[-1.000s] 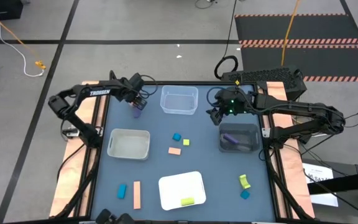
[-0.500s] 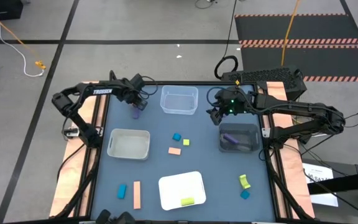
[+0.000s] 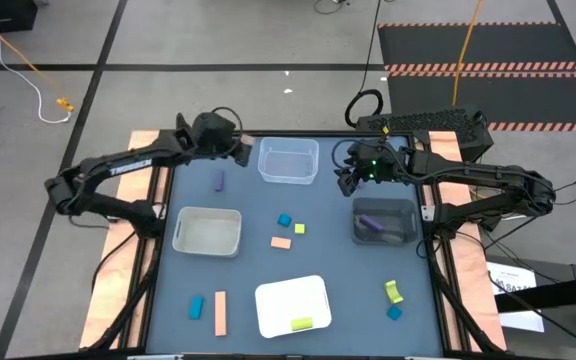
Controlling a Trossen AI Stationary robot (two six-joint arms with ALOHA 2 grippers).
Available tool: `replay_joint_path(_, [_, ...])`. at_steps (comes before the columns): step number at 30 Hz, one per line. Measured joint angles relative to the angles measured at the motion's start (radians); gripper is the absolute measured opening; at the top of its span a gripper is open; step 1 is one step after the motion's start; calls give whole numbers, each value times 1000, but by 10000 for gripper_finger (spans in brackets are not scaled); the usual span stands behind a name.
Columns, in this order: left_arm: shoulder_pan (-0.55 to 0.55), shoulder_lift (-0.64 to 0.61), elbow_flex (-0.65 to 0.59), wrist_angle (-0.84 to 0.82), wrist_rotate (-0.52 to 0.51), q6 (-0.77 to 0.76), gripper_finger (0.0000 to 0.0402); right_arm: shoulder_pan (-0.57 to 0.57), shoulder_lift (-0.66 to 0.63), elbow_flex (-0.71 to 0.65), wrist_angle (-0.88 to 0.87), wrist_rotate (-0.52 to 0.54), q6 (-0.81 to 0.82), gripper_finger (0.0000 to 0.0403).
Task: Sort & place blocks by color
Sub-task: Put the wooden block into the gray bin
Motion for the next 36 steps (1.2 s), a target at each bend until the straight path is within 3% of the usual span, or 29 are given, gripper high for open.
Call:
replay_joint_path(10, [-336,-100,0,470,3,20,130,0,0,0,86,0,-7,215])
replay_joint_path(15, [-414,-100,0,656,-1,27,130,0,0,0,127,-1,-7,215])
replay_joint_path(21, [-449,-100,0,687,-2,7,130,1,0,0,127,-4,-1,215])
replay_joint_path(27, [-486,-100,0,495,-2,-120,130,2,0,0,126,-68,0,215])
replay_joint_path(36, [-601,-158,0,-216,70,-484,130,32,0,0,189,-112,-34,215])
